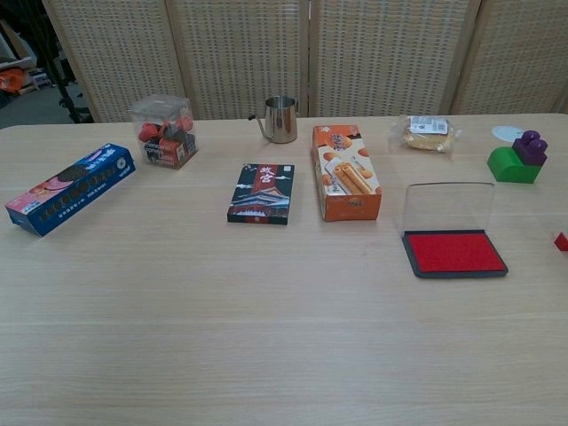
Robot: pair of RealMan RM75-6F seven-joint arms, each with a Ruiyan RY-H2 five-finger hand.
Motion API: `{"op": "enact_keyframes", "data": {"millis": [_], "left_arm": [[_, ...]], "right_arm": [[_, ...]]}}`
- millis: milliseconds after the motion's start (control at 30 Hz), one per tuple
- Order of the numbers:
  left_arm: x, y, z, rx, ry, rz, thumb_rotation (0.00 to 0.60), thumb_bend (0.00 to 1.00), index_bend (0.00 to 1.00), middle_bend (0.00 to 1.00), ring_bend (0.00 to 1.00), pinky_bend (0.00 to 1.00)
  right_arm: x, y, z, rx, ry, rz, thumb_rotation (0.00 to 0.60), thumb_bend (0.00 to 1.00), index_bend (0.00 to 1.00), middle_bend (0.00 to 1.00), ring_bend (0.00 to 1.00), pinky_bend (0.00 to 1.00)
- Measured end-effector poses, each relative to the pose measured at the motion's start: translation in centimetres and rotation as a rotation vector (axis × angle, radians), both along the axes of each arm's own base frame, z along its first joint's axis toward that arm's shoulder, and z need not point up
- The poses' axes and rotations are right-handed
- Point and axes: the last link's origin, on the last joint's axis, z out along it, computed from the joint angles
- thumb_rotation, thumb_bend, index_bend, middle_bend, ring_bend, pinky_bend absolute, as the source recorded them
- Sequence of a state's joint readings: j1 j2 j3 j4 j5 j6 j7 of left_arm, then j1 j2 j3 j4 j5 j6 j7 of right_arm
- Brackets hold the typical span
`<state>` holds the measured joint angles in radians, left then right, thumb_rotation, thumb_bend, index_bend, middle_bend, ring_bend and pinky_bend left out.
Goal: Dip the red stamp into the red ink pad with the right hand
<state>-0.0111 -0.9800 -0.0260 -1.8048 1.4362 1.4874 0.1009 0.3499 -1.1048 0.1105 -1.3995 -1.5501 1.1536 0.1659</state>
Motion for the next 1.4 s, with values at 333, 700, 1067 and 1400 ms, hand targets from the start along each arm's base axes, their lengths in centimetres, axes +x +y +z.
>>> {"op": "enact_keyframes", "data": {"millis": [333,700,1067,1400], "left_arm": [[-0.3,0.7,-0.1,-0.006,0.000,0.028,0.600,0.00,0.00,0.00,0.00,0.00],[-0.4,0.8,-0.4,-0.028,0.000,0.033,0.600,0.00,0.00,0.00,0.00,0.00],[-0.4,0.9,-0.5,-0.031,0.006,0.033,0.600,0.00,0.00,0.00,0.00,0.00],[-0.4,0.9,-0.5,-0.028,0.004,0.031,0.600,0.00,0.00,0.00,0.00,0.00]], "right_arm": [[0.3,-3.6,-4.5,0.080,0.079,-0.116,0.600,0.14,0.30,0.98,1.00,1.00],[-0.5,-5.1,-5.4,0.045,0.144,-0.135,0.600,0.26,0.39,0.98,1.00,1.00],[-1.8,-5.7,-5.7,0.040,0.167,-0.181,0.600,0.28,0.40,0.98,1.00,1.00],[-3.0,-6.3,-6.6,0.045,0.193,-0.221,0.600,0.36,0.43,0.98,1.00,1.00]]}}
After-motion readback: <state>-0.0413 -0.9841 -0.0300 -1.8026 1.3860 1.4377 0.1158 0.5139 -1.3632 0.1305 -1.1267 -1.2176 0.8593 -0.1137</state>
